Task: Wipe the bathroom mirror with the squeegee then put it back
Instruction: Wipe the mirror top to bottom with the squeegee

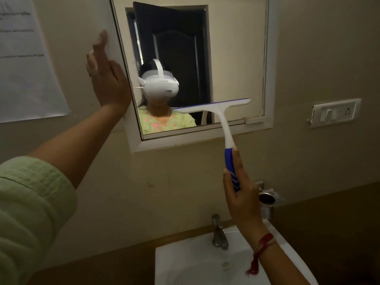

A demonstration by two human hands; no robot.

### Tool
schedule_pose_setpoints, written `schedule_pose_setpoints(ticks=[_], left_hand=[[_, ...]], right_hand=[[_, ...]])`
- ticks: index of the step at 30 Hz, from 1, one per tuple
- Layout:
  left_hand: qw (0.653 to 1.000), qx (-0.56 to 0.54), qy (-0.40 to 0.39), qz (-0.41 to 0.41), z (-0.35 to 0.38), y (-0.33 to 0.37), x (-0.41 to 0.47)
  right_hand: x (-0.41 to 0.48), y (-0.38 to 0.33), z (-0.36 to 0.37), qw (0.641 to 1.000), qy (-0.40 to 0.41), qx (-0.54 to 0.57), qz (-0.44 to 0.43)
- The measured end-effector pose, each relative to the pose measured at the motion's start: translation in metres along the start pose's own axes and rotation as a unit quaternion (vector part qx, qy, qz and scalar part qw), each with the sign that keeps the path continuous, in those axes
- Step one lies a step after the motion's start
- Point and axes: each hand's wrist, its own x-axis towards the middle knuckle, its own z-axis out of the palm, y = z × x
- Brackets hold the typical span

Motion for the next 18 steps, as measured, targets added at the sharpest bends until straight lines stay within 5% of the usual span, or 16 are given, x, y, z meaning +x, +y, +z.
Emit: schedule_pose_setpoints(ticks=[18], left_hand=[[1.0, 0.023, 0.018, -0.004, -0.001, 0.001, 0.003]], right_hand=[[-0.021, -0.009, -0.01, 0.999, -0.016, -0.002, 0.038]])
